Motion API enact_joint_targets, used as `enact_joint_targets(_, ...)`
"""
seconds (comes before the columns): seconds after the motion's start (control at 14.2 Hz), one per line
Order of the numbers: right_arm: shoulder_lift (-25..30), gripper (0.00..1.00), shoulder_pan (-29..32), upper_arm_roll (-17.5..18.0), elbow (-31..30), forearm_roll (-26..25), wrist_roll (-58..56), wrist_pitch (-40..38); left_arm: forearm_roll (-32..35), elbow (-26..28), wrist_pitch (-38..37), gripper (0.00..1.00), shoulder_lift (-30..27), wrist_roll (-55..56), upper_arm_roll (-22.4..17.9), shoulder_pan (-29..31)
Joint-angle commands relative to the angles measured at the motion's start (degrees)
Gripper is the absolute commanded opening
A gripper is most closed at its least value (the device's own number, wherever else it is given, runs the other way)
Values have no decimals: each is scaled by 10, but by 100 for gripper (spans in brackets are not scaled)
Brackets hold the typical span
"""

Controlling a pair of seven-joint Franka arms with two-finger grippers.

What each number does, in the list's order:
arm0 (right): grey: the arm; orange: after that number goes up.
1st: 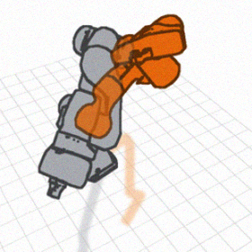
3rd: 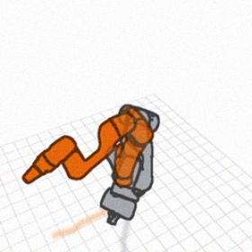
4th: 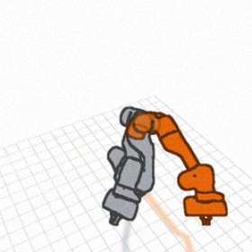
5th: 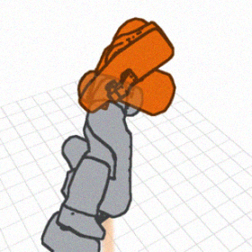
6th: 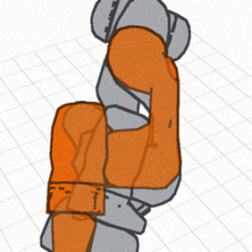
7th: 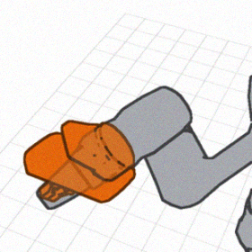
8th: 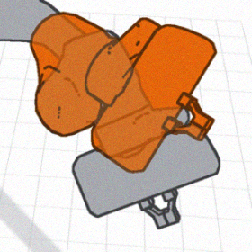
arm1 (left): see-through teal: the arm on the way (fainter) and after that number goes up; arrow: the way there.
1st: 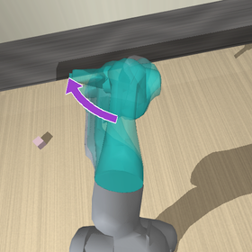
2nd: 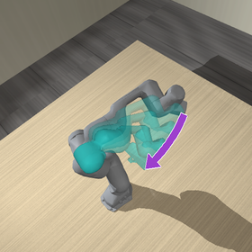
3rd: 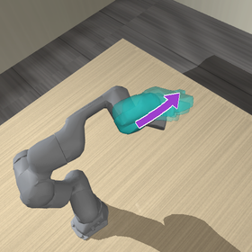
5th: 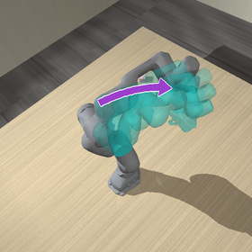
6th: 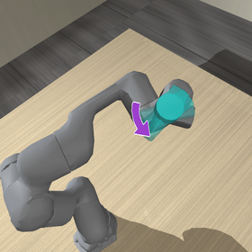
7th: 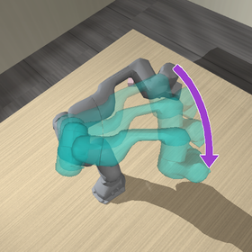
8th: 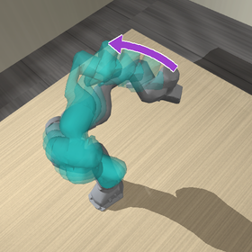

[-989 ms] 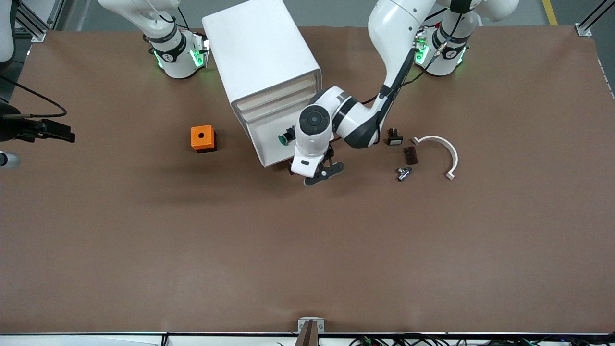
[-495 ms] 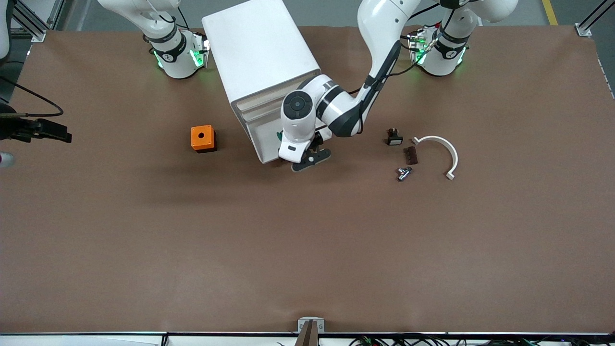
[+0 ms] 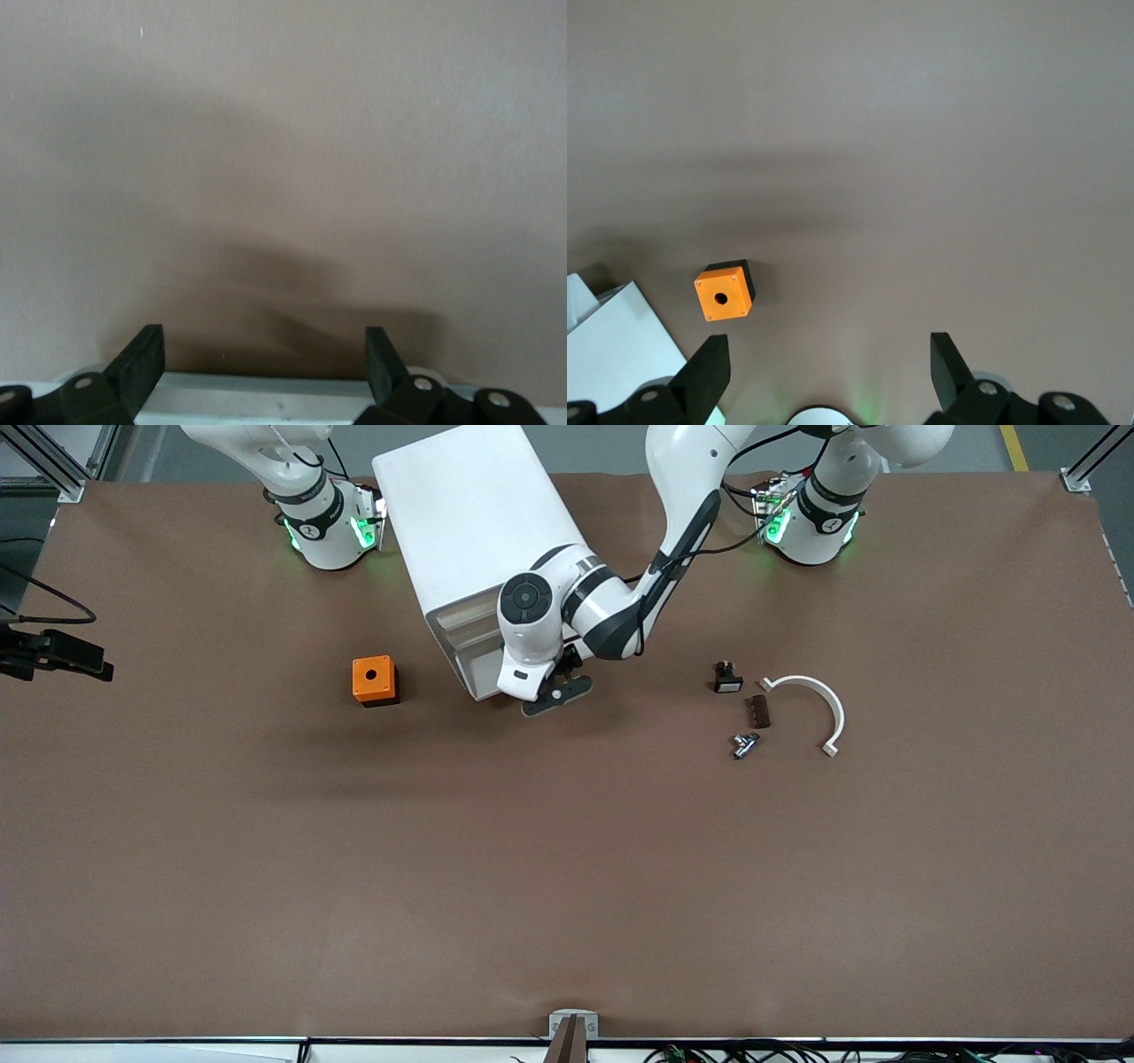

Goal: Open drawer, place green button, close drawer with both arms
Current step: 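Push the drawer closed into the cabinet with the left gripper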

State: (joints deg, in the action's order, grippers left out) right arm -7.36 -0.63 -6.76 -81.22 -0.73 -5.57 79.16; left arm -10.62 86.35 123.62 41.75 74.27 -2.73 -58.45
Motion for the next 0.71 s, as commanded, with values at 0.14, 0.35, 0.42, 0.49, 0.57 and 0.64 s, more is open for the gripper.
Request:
enact_joint_targets(0.14, 17, 100, 33, 10, 5, 26, 2, -37, -40, 6, -7, 99, -5, 18, 15, 1)
enact_joint_targets(0.35, 24, 100, 43, 9, 1, 25, 1, -39, -80, 6, -7, 99, -4, 11, 19, 1)
enact_joint_targets(0.42, 26, 100, 45, 10, -2, 25, 0, -40, -88, 6, -7, 99, -4, 11, 19, 2)
enact_joint_targets(0.49, 31, 100, 45, 10, -7, 24, 0, -43, -98, 6, -7, 99, -4, 10, 19, 2)
enact_joint_targets(0.57, 42, 100, 43, 11, -13, 24, -1, -39, -113, 6, -7, 99, -4, 8, 20, 3)
enact_joint_targets(0.64, 48, 100, 40, 13, -15, 22, -1, -37, -131, 6, -7, 99, -2, 7, 21, 4)
